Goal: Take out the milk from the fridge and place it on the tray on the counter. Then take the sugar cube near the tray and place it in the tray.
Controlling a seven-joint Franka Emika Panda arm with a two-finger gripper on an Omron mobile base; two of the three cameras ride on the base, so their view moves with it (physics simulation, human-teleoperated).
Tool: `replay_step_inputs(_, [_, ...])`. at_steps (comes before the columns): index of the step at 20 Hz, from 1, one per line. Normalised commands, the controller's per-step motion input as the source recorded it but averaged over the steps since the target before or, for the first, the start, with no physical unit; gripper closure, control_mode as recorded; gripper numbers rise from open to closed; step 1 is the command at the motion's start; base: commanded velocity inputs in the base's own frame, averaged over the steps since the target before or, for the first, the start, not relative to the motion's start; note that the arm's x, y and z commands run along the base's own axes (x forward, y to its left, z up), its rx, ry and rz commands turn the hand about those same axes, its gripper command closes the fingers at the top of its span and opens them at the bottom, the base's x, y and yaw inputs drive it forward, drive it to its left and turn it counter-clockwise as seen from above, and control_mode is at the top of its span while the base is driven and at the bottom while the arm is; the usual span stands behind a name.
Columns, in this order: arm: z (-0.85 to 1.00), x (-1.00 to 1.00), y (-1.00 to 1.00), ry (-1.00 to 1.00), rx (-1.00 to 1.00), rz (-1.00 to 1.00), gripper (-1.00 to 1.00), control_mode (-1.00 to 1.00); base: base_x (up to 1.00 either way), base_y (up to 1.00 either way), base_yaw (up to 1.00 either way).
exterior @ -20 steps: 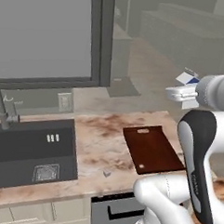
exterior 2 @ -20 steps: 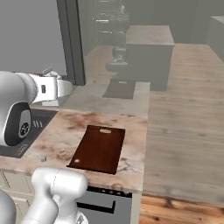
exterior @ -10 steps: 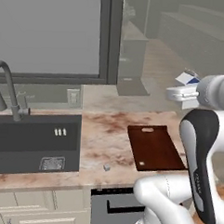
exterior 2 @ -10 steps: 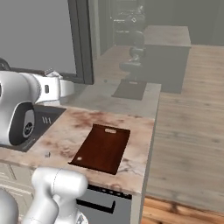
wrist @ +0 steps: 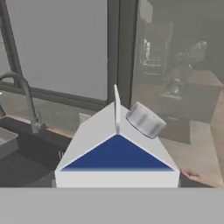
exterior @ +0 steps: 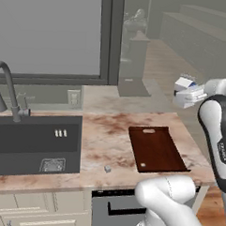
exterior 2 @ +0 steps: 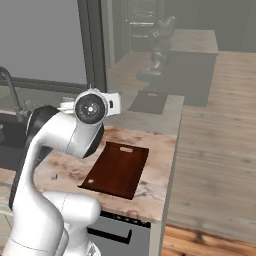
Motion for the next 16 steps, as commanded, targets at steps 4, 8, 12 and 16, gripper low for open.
replay_step_inputs(4, [-0.78, 0.80, -0.24, -0.03, 0.00, 0.28, 1.00, -1.00, 0.00, 0.00, 0.00])
replay_step_inputs(8, [-0.48, 0.95, -0.26, 0.15, 0.02, 0.28, 1.00, -1.00, 0.00, 0.00, 0.00])
replay_step_inputs(12, [-0.55, 0.69, -0.28, 0.13, 0.00, 0.31, 1.00, -1.00, 0.00, 0.00, 0.00])
replay_step_inputs(16, [-0.56, 0.55, -0.26, 0.01, 0.00, 0.24, 1.00, -1.00, 0.00, 0.00, 0.00])
